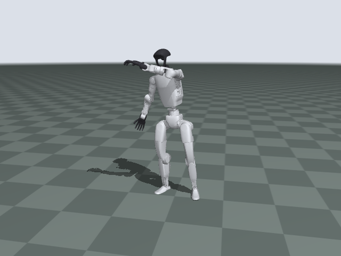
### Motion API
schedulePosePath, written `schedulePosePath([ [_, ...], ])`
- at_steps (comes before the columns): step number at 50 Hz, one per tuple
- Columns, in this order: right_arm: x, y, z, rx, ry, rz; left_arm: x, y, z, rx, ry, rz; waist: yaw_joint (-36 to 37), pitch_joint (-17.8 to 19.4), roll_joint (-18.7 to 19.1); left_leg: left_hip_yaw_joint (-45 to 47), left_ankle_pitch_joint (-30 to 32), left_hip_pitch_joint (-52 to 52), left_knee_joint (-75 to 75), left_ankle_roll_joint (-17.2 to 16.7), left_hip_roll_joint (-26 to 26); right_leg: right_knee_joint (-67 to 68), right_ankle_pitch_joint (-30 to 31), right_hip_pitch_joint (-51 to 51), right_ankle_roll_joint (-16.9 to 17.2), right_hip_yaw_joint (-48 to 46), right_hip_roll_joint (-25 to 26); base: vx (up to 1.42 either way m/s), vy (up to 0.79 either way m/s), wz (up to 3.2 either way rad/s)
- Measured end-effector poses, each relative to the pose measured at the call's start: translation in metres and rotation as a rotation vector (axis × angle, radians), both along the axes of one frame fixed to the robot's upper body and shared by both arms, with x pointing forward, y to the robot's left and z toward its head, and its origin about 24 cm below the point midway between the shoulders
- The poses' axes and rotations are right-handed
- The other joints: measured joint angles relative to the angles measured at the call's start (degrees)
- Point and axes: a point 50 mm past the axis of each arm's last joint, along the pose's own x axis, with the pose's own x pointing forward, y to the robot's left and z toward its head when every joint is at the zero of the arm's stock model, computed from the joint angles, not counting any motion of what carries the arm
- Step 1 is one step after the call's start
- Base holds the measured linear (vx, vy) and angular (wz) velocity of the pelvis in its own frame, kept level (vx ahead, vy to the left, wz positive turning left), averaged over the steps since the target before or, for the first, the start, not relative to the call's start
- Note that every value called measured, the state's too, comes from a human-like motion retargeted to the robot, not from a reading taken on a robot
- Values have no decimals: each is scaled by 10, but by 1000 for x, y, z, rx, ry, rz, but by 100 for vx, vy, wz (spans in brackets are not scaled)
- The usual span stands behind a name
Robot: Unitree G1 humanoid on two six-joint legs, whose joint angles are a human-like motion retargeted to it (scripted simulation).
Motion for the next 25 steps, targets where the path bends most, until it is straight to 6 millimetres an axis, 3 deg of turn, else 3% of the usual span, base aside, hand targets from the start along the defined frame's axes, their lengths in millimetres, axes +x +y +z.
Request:
schedulePosePath([
  [2, -62, -24, 15, -40, 94, -82, 0, 6, 1, 30, -15, 21, -18, 1, -6, 7, 0, 0, -2, -4, -1, -3, 2, -3, 4, 5, -2, 5, 7, -30],
  [5, -133, -54, 52, -122, 176, -191, 0, 14, 3, 96, -52, 65, -43, 4, -15, 22, 1, -1, -5, -12, -2, -8, 6, -10, 7, 15, -2, 4, 6, -41],
  [8, -180, -78, 99, -229, 210, -293, 1, 21, 3, 158, -75, 105, -68, 6, -23, 39, 3, 4, -12, -19, -2, -10, 11, -18, 11, 29, -1, 3, 5, -50],
  [11, -209, -95, 143, -350, 237, -397, 1, 26, 3, 196, -103, 126, -85, 11, -30, 56, 5, 12, -23, -20, -3, -8, 16, -26, 15, 43, 1, 1, 4, -50],
  [14, -225, -103, 173, -442, 267, -472, -1, 27, 5, 199, -140, 124, -92, 19, -35, 69, 6, 20, -34, -15, -5, -7, 21, -32, 21, 54, 2, 0, 4, -39],
  [17, -230, -105, 181, -468, 280, -485, -4, 25, 8, 175, -174, 103, -90, 28, -36, 75, 6, 22, -39, -10, -8, -5, 25, -36, 26, 59, 1, 0, 1, -8],
  [20, -224, -102, 169, -429, 265, -450, -5, 20, 9, 137, -186, 75, -83, 36, -31, 70, 5, 19, -38, -8, -10, -5, 26, -37, 29, 55, -2, 0, 1, 8],
  [25, -188, -88, 118, -314, 209, -372, -4, 7, 5, 69, -175, 23, -66, 42, -12, 44, 4, 5, -29, -17, -13, -5, 22, -32, 21, 32, -8, 0, 4, 45],
])
